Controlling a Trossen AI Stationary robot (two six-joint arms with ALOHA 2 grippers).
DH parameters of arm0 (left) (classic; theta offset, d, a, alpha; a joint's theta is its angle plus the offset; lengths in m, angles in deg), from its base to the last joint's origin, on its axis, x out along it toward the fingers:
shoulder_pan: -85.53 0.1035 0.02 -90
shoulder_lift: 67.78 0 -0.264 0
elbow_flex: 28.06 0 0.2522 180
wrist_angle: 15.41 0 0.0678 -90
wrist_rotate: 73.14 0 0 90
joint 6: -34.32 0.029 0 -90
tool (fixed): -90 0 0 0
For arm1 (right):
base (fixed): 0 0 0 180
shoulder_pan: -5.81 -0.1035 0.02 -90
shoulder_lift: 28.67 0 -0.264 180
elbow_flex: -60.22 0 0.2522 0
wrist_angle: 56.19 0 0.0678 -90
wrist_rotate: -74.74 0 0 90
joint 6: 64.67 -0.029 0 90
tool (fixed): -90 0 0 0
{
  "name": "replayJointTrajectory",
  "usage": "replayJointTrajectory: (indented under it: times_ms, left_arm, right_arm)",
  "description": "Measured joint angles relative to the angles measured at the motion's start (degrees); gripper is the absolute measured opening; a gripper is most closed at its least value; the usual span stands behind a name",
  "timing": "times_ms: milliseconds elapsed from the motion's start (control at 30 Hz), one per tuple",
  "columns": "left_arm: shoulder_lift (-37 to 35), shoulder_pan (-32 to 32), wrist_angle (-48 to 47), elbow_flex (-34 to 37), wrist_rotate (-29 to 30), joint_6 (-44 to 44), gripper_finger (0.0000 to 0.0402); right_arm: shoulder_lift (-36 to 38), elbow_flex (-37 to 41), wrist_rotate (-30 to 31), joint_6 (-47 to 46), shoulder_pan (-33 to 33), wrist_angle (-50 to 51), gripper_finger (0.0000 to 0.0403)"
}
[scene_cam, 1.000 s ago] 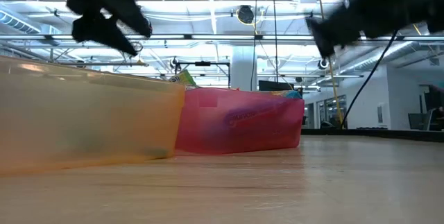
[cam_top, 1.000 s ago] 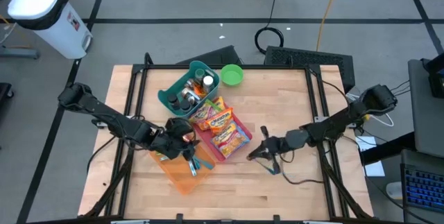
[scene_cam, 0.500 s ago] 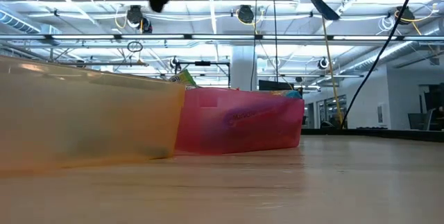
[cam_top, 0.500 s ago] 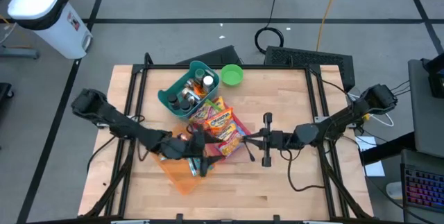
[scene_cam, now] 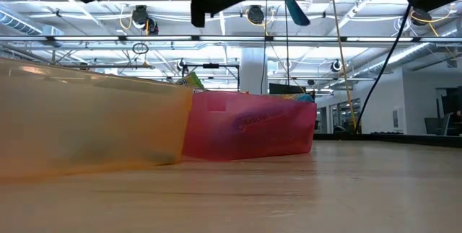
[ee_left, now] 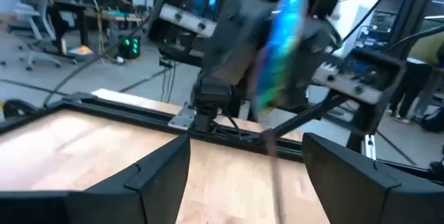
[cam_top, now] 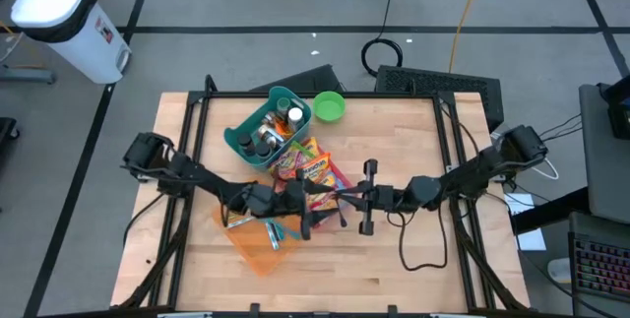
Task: Pick & Place Food Item
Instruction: Put the blue green spoon into the orange bin
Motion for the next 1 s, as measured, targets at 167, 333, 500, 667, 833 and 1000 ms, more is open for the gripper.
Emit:
replayJointTrajectory:
  times_ms: [167, 333, 500, 667, 833, 1000]
  left_arm:
    - [0.0, 1.8, -0.8, -0.2, -4.7, -2.4, 0.0282]
    - [0.0, 2.6, -0.9, -0.2, -5.5, -4.3, 0.0239]
    - [0.0, 4.3, -0.9, -0.2, -8.7, -6.0, 0.0132]
    - [0.0, 6.2, -0.9, -0.4, -11.5, -7.9, 0.0018]
    - [-0.8, 5.9, -1.9, -0.4, -13.6, -9.1, 0.0010]
    - [-7.7, 0.8, -4.8, 1.9, -7.9, -6.5, 0.0006]
  right_arm:
    - [-1.6, 0.0, -1.2, 0.0, 1.0, -2.0, 0.0000]
    - [-1.6, 0.0, -1.2, -0.4, 1.7, -2.1, 0.0000]
    - [-1.6, 0.0, -1.2, -0.1, 2.6, -2.3, 0.0000]
    - [-1.6, 0.0, -1.4, -1.7, 3.5, -0.1, 0.0000]
    - [-0.3, 0.3, -1.2, -2.4, 2.1, 0.9, 0.0032]
    - [4.9, 2.3, 4.1, -1.4, -1.7, 2.3, 0.0106]
